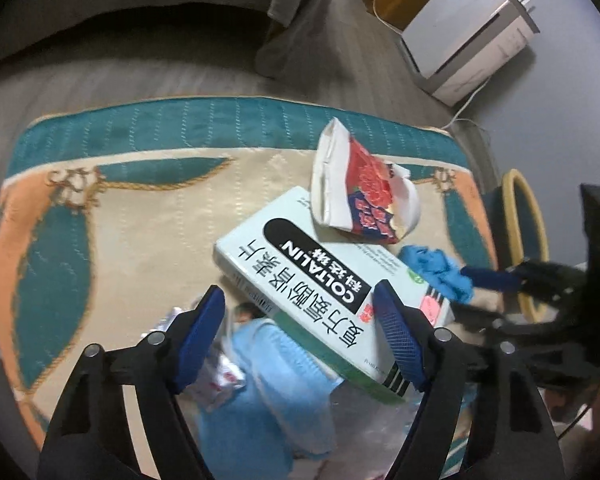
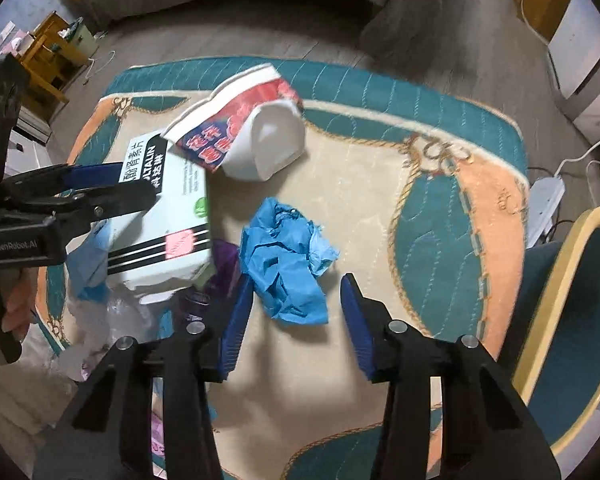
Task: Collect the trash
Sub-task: 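Grasp the blue glove with the right tool while the left grasps the blue mask, then drop blue glove in bin with right tool while left grasps red-white cup, then return both open tools over the remaining trash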
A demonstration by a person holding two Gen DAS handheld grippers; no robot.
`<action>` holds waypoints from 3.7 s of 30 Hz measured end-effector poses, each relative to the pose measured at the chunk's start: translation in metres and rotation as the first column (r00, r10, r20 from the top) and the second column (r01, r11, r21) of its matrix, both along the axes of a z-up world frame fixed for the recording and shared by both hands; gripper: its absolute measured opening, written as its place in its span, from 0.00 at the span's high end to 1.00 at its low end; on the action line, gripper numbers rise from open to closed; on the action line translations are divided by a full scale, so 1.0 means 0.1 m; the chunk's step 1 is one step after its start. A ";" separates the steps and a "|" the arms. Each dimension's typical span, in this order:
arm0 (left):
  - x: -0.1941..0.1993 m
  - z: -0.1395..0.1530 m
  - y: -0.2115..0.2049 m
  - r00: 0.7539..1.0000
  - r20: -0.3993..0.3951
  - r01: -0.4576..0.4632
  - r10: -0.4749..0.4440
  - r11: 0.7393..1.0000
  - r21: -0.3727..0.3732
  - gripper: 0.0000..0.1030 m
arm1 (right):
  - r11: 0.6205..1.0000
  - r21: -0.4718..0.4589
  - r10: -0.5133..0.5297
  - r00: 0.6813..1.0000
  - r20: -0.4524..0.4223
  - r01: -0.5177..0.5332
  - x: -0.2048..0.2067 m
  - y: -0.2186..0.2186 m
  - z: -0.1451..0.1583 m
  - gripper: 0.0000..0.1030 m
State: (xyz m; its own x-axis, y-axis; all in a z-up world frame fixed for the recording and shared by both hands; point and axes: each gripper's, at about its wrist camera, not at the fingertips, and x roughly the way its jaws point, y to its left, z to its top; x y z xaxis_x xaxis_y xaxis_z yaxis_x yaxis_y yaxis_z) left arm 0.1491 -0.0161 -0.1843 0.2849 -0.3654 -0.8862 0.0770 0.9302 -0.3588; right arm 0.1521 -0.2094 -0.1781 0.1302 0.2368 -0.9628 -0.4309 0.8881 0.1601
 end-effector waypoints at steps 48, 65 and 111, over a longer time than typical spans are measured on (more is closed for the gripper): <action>0.25 0.56 -1.27 0.916 0.194 0.255 -0.351 0.883 0.394 0.85 | 0.939 0.051 -0.344 0.934 0.091 0.341 0.07 -1.01 0.64 0.81; -0.37 1.58 -2.07 0.773 0.385 0.434 -0.504 0.863 0.259 0.86 | 0.861 0.082 -0.504 0.821 0.269 0.502 -0.65 -2.30 1.21 0.81; -0.91 1.98 -0.77 0.855 0.467 0.068 -0.225 0.941 0.330 0.05 | 0.865 0.137 -0.498 0.790 0.357 0.483 -0.97 -1.66 1.70 0.06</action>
State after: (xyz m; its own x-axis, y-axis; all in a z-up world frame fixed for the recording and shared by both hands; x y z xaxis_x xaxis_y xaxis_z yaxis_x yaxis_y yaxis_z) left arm 0.0583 -0.0928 0.0142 0.6745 -0.1860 -0.7144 0.3134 0.9484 0.0490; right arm 0.0550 -0.3754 -0.0086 0.5799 0.0782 -0.8109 0.0285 0.9928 0.1161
